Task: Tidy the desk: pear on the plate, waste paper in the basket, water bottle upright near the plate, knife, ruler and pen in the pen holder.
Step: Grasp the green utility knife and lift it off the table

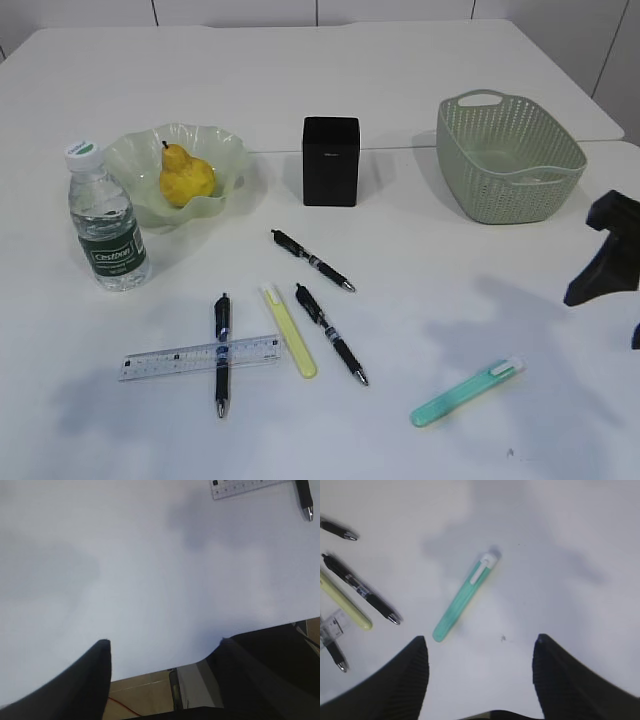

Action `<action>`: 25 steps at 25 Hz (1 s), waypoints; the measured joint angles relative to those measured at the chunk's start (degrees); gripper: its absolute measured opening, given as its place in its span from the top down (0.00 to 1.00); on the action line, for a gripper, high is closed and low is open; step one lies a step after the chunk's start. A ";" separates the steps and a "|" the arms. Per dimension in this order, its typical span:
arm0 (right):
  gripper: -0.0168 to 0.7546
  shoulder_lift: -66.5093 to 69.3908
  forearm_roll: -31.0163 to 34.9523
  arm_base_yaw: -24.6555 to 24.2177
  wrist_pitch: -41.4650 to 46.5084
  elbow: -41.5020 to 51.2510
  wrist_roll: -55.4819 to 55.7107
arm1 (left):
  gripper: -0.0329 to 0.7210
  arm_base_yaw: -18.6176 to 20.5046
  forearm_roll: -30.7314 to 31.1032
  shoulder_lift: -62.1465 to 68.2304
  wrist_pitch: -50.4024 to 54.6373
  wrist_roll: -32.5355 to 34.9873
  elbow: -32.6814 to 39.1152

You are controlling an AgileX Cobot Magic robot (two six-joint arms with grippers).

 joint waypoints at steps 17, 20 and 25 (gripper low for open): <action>0.31 14.03 -3.00 9.99 -11.17 0.00 24.97 | 0.34 0.00 0.30 0.00 -0.97 0.00 0.00; 0.31 16.79 -2.90 9.99 -11.17 0.00 25.39 | 0.34 0.00 0.30 0.00 -1.26 0.00 0.00; 0.31 19.01 -2.81 9.99 -12.49 -0.03 26.65 | 0.34 0.00 0.77 0.00 -1.36 0.00 0.00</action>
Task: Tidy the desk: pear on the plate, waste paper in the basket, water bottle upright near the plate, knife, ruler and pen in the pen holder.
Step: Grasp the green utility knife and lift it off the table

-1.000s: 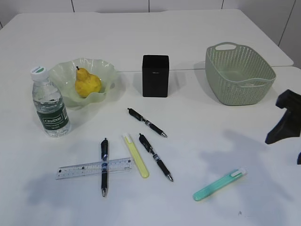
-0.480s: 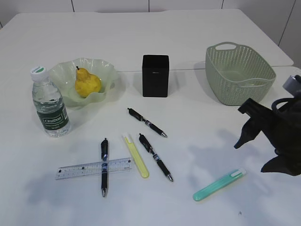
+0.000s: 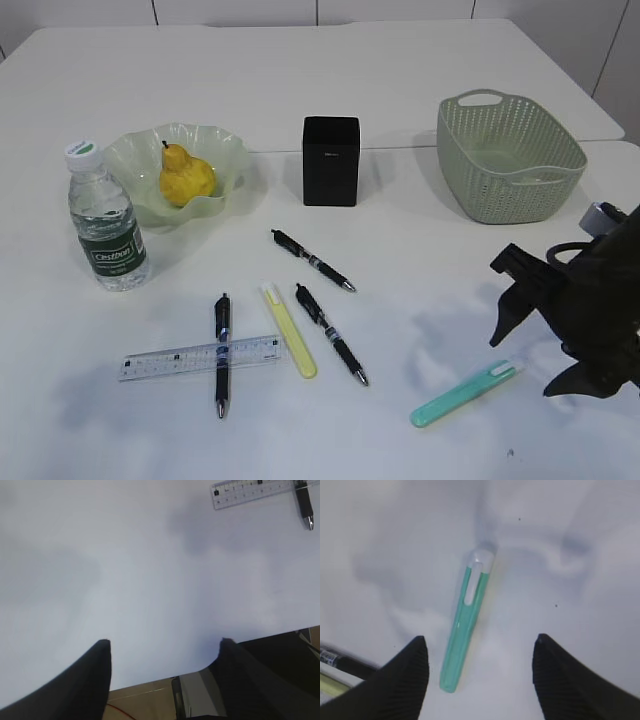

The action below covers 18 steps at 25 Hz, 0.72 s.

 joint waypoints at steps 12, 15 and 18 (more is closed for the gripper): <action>0.31 4.41 -1.44 3.70 -1.03 -3.64 5.50 | 0.34 0.00 0.84 0.00 -0.04 0.00 0.00; 0.31 4.63 -5.35 3.80 0.27 -5.13 8.85 | 0.34 0.00 0.88 0.00 -0.04 0.00 0.00; 0.31 4.63 -8.92 3.80 2.75 -5.48 11.44 | 0.34 0.00 0.88 0.00 -0.04 0.00 0.00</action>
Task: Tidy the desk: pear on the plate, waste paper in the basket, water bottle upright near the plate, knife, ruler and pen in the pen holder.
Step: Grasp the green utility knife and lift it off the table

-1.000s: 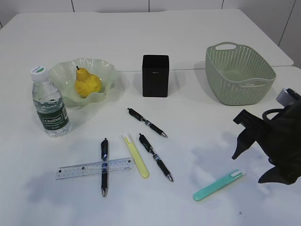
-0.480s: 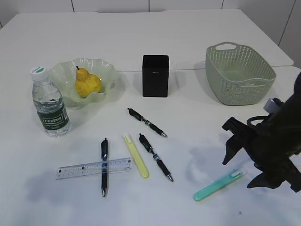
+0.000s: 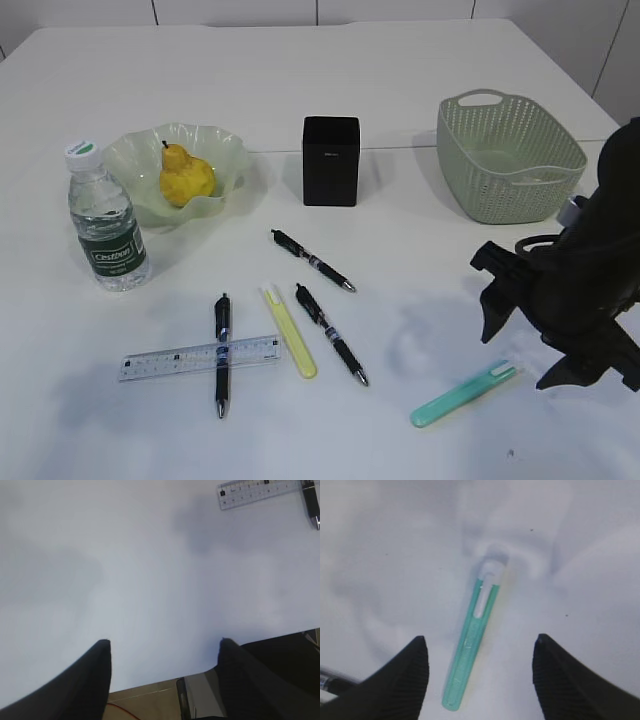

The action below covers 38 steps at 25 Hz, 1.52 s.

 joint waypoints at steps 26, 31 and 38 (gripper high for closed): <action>0.31 6.88 0.88 1.72 0.41 -5.25 2.92 | 0.34 0.00 0.09 0.00 -1.43 0.00 0.00; 0.31 8.00 1.38 1.95 0.74 -5.49 2.92 | 0.34 0.00 0.34 0.00 -1.43 0.00 0.00; 0.31 9.21 1.47 1.95 1.18 -5.63 2.92 | 0.34 0.00 0.47 0.00 -1.43 0.00 0.00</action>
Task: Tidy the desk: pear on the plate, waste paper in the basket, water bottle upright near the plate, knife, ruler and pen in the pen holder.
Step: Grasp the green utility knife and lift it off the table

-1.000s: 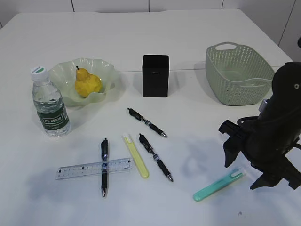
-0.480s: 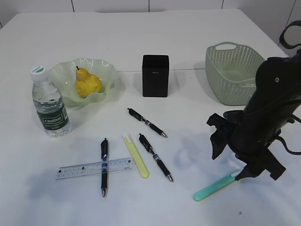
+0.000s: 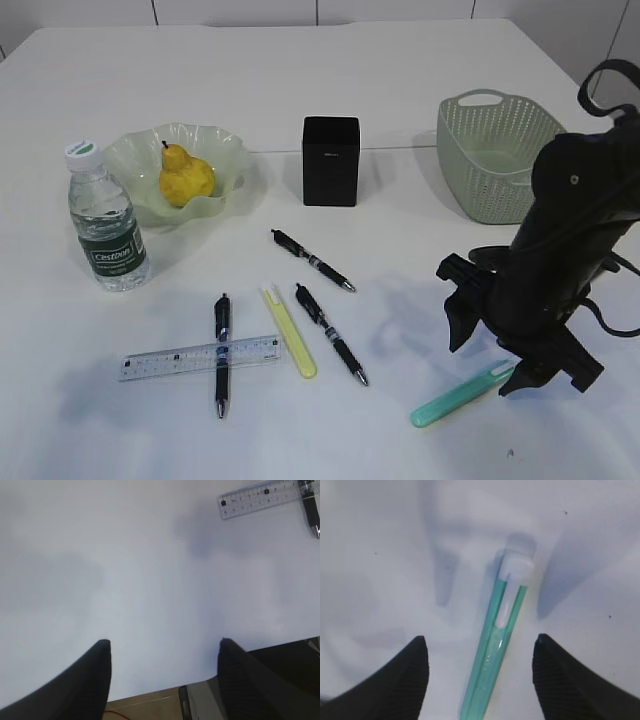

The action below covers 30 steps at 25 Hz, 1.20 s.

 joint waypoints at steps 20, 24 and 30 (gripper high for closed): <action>0.31 1.21 -0.25 0.00 0.25 0.00 0.00 | 0.34 0.00 0.10 0.00 0.00 0.00 0.00; 0.31 1.21 -0.57 0.00 0.81 0.00 0.00 | 0.34 0.00 0.21 0.00 0.00 0.00 0.00; 0.31 1.34 -0.66 0.00 1.64 0.00 0.00 | 0.34 0.00 0.21 0.00 0.00 0.00 0.00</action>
